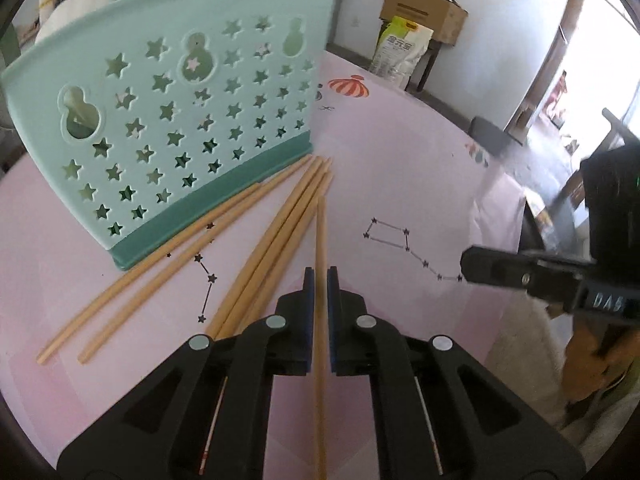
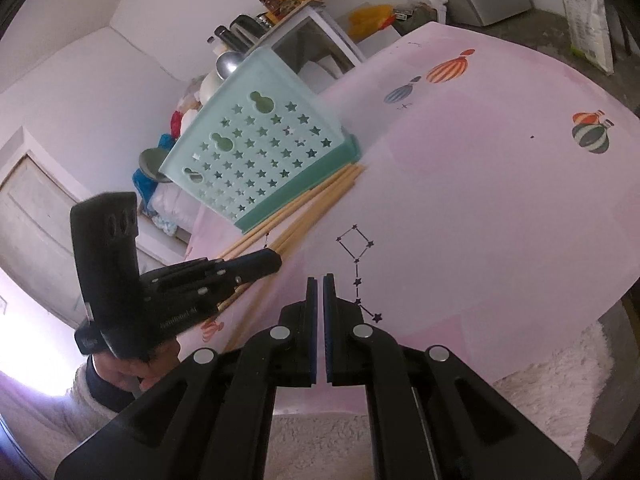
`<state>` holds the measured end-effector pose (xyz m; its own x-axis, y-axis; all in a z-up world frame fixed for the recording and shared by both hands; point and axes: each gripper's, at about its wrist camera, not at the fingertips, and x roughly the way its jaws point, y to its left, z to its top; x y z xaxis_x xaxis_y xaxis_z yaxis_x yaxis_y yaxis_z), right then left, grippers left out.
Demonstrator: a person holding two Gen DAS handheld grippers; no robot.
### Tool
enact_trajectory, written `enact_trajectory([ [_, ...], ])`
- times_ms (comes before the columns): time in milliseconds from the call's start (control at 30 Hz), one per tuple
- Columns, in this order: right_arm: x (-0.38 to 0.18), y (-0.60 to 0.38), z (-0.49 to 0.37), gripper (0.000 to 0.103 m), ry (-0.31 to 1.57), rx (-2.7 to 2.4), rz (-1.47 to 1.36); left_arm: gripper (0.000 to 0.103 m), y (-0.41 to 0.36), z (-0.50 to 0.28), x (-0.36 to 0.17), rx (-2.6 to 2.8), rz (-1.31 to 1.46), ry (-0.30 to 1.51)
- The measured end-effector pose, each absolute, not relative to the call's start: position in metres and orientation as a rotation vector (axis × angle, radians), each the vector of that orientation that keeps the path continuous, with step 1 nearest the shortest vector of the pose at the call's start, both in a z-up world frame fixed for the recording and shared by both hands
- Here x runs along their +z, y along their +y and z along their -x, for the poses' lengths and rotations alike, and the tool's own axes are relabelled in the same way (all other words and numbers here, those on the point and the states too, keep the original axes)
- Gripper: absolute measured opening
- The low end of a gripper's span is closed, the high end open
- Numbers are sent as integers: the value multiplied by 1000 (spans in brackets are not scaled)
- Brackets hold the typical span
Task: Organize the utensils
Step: 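Reach the left gripper to the wooden chopsticks and grasp one, then grasp another wooden chopstick with the right gripper while the left lifts its chopstick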
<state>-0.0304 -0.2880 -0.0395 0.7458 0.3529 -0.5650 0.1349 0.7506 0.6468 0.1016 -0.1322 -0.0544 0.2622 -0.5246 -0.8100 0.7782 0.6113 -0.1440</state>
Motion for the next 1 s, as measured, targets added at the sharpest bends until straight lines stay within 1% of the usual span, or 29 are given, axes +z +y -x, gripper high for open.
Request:
enact_trajectory([
  [33, -40, -289, 31, 4, 733, 133, -728, 7, -134, -103, -54, -903, -314, 962],
  [100, -40, -289, 33, 4, 731, 134, -727, 21, -139, -106, -54, -900, -335, 975],
  [133, -40, -290, 33, 4, 730, 134, -727, 22, -141, -106, -55, -898, -349, 982],
  [267, -43, -293, 35, 4, 729, 133, -740, 23, -158, -103, -58, -900, -418, 997],
  [367, -44, -295, 37, 4, 727, 130, -747, 23, -170, -104, -64, -870, -474, 1021],
  [467, -46, -298, 38, 4, 726, 127, -755, 22, -179, -104, -64, -854, -508, 1006],
  [533, -47, -299, 39, 4, 724, 122, -760, 18, -185, -104, -64, -839, -533, 993],
  [567, -47, -299, 40, 4, 724, 120, -764, 10, -188, -103, -64, -836, -545, 988],
  [600, -48, -300, 40, 4, 724, 115, -769, 5, -188, -103, -64, -837, -544, 992],
  [800, -47, -305, 42, 4, 716, 97, -800, 5, -174, -104, -54, -827, -491, 983],
  [1000, -36, -297, 20, 4, 745, 125, -730, 5, -126, -97, -15, -772, -373, 889],
])
